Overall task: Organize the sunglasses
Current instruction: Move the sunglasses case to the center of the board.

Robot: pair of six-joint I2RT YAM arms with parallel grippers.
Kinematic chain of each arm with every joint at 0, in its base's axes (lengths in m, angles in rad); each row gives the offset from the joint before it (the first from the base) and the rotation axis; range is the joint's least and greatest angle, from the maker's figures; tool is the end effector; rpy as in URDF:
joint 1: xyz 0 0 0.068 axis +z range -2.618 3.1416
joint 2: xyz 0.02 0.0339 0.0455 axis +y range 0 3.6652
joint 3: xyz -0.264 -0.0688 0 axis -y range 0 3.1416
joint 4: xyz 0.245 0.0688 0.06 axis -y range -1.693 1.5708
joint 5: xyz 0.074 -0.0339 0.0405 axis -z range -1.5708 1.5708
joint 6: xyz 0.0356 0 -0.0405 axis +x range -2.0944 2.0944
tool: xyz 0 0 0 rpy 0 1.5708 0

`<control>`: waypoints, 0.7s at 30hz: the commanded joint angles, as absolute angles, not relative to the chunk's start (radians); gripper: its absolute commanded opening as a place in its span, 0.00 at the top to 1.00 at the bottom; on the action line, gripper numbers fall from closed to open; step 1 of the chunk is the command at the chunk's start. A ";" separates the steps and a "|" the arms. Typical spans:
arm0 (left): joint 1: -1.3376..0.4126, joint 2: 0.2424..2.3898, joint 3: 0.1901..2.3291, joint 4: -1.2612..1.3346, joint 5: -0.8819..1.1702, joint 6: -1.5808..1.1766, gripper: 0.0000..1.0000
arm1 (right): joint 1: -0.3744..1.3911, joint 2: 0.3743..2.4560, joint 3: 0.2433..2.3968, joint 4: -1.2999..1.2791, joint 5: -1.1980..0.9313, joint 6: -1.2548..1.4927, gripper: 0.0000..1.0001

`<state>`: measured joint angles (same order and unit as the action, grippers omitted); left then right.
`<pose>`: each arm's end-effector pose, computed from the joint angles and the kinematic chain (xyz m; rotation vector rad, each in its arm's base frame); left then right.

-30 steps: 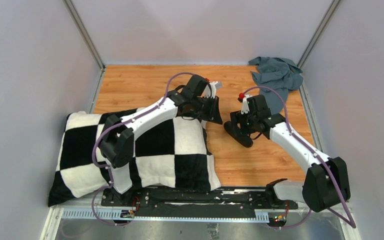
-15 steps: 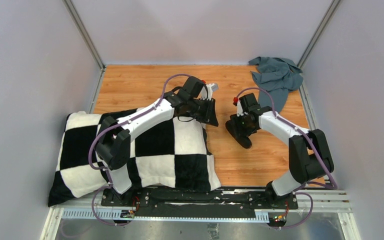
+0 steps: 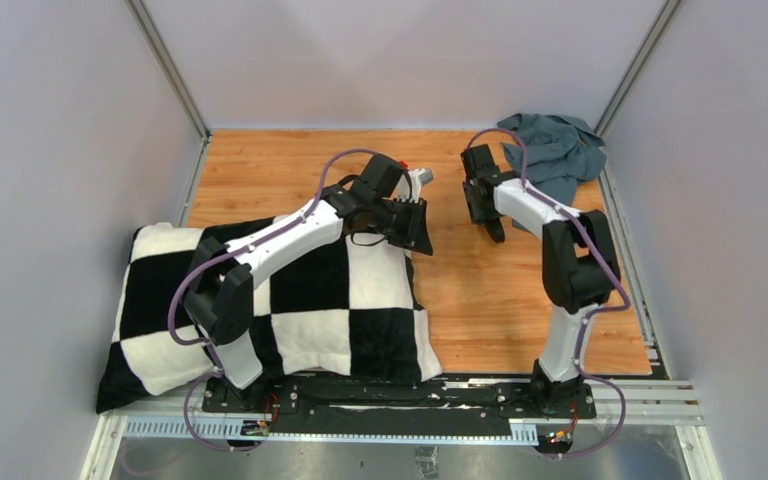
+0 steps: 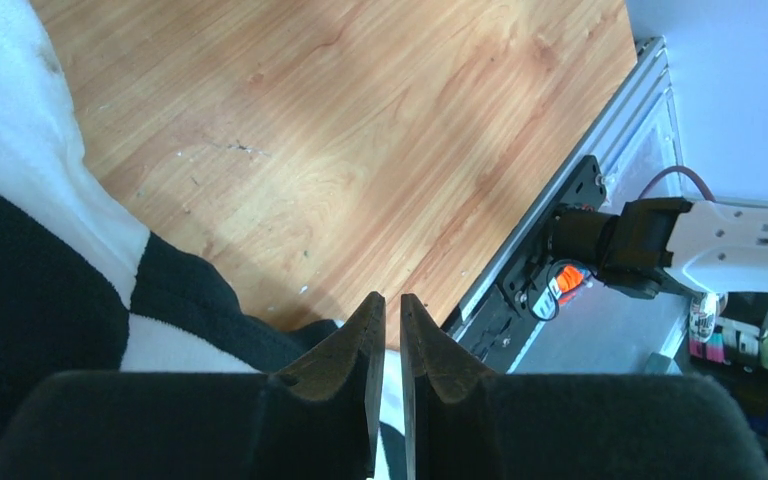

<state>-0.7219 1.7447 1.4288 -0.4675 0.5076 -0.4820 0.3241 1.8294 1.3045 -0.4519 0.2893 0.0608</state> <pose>0.2825 -0.2718 0.2803 0.5741 2.4824 -1.1375 0.3730 0.1146 0.2083 -0.2176 2.4916 -0.2110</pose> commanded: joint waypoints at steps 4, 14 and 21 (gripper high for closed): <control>-0.716 1.668 1.388 -0.481 0.486 -0.480 0.82 | 0.312 2.128 1.668 -0.423 0.591 -0.077 0.54; -0.715 1.682 1.392 -0.471 0.485 -0.491 0.82 | 0.353 2.019 1.727 -0.504 0.149 0.080 0.28; -0.715 1.653 1.408 -0.475 0.459 -0.469 0.79 | 0.351 1.745 1.582 -0.508 0.142 0.096 0.26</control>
<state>-0.7212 1.6875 1.3911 -0.4736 0.4835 -0.4858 0.3485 1.8973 1.6520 -0.4793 0.1726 0.0605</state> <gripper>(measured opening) 0.193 0.731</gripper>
